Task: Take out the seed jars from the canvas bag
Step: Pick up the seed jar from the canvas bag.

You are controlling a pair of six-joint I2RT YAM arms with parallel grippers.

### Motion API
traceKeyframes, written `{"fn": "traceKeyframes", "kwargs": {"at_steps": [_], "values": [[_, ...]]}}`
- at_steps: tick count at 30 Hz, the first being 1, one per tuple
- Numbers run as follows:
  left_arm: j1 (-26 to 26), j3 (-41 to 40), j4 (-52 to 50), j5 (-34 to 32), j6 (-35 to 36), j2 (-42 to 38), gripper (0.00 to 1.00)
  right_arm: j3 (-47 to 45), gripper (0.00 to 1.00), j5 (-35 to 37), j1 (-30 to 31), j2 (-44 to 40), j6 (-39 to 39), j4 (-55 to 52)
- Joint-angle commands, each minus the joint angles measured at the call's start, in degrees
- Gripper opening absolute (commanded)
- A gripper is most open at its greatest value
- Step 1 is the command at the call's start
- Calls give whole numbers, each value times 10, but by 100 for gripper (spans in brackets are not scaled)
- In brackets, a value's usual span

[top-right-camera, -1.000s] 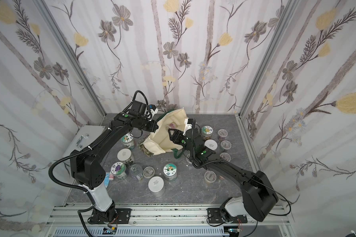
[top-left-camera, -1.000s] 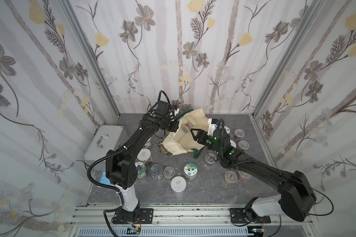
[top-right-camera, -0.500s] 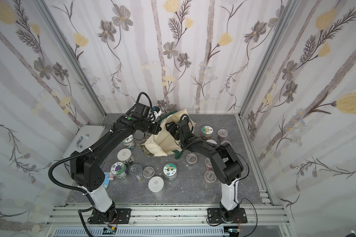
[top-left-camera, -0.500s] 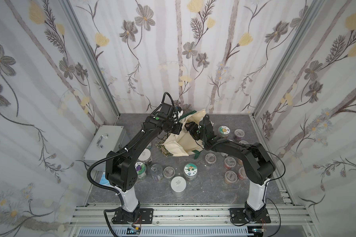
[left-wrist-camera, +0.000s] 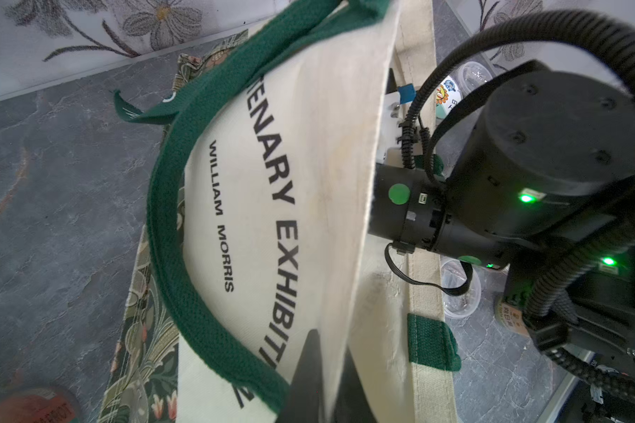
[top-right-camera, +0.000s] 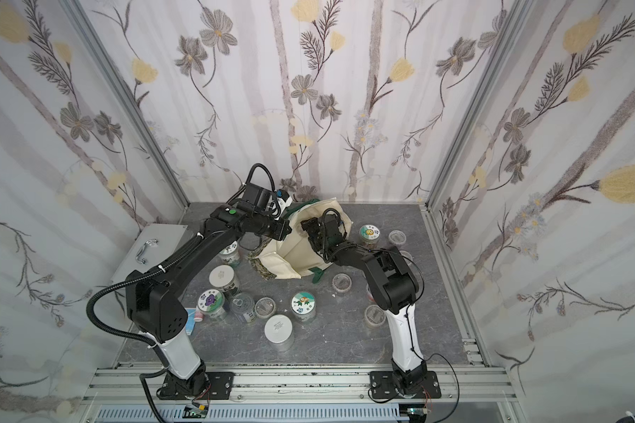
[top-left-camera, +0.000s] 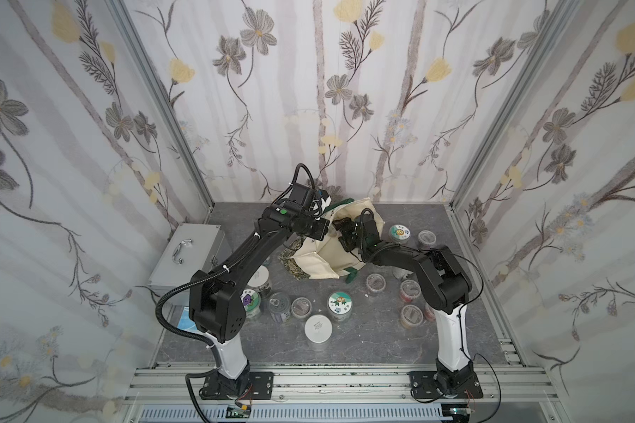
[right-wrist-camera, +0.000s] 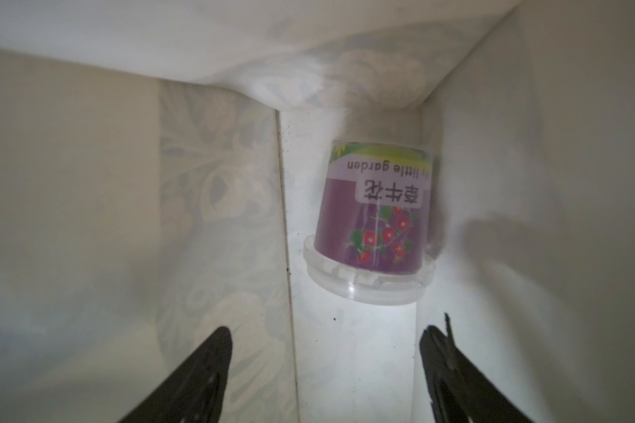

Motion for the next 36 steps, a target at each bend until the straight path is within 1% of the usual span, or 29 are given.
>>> {"fn": "traceKeyframes", "kwargs": {"at_steps": [1,7,13,17,24,29,30,32,36], "values": [[-3,8,0,14,12,-8,0,7,82,-9,-3,9,32,20],[-13,6,-8,37,20,-19,0,18,85,-3,-8,24,45,6],[-19,7,-17,59,27,-25,0,55,91,5,-4,40,35,-33],[-21,6,-18,64,31,-23,0,71,92,9,1,50,35,-50],[-23,0,-15,67,37,-16,0,153,91,9,17,88,0,-161],[-23,-7,-4,77,34,-19,0,185,89,-11,20,120,-3,-194],[-23,-7,-3,78,34,-19,0,186,86,-17,20,123,-5,-189],[-22,-10,-2,81,35,-21,0,195,83,-19,20,126,-8,-198],[-23,-21,0,75,40,-28,0,197,71,-32,16,124,-12,-199]]}}
